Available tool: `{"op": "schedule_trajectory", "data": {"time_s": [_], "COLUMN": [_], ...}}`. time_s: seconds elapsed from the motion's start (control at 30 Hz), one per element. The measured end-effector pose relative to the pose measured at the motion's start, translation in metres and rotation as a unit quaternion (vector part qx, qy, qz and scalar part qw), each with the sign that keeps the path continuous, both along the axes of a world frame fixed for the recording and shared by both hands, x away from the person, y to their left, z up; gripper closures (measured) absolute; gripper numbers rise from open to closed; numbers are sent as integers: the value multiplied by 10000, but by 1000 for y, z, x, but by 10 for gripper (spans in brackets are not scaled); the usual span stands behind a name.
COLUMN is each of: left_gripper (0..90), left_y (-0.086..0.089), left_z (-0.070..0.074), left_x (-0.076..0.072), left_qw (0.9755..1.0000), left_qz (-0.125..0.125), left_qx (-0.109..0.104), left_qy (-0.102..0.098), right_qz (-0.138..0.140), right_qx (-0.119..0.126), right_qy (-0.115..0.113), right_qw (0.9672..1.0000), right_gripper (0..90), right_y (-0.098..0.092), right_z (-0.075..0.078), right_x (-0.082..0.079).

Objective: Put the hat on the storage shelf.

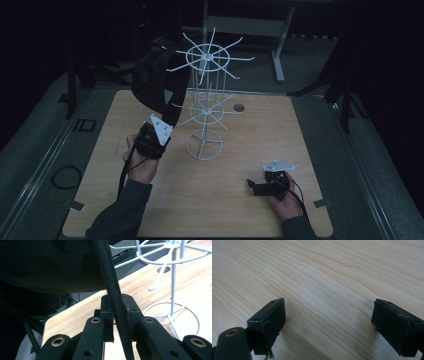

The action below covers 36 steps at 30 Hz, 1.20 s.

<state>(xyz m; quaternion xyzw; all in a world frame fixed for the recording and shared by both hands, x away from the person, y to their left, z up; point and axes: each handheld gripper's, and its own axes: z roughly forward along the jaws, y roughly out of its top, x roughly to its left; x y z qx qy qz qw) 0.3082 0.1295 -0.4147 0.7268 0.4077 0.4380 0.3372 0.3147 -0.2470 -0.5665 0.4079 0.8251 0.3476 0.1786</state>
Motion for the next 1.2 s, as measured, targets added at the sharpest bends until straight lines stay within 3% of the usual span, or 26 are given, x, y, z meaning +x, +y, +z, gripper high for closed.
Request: {"op": "schedule_trajectory", "data": {"time_s": [0.13,0.3,0.5,0.63,0.73,0.83,1.2], "left_gripper": [786,649,515,450,372,338,289], "left_y": [3,7,15,21,24,29,41], "left_z": [0,-2,-1,1,1,1,6], "left_x": [1,2,4,4,6,7,-2], "left_qw": [9998,9993,9969,9945,9917,9851,9817], "left_qz": [-92,-116,-99,-89,-150,-262,-246], "left_qx": [-130,-328,-697,-948,-1088,-1466,-1731], "left_qy": [75,164,339,438,675,866,757], "right_qz": [1,0,-4,-6,-5,-9,-8], "right_qx": [-1,3,6,6,8,10,8], "right_qy": [0,8,7,6,7,5,4], "right_qw": [10000,10000,10000,10000,10000,10000,10000], "right_gripper": [118,118,118,119,119,118,119], "right_y": [0,0,0,0,0,0,0], "right_z": [0,0,0,0,0,0,0], "right_x": [0,0,0,0,0,0,0]}}
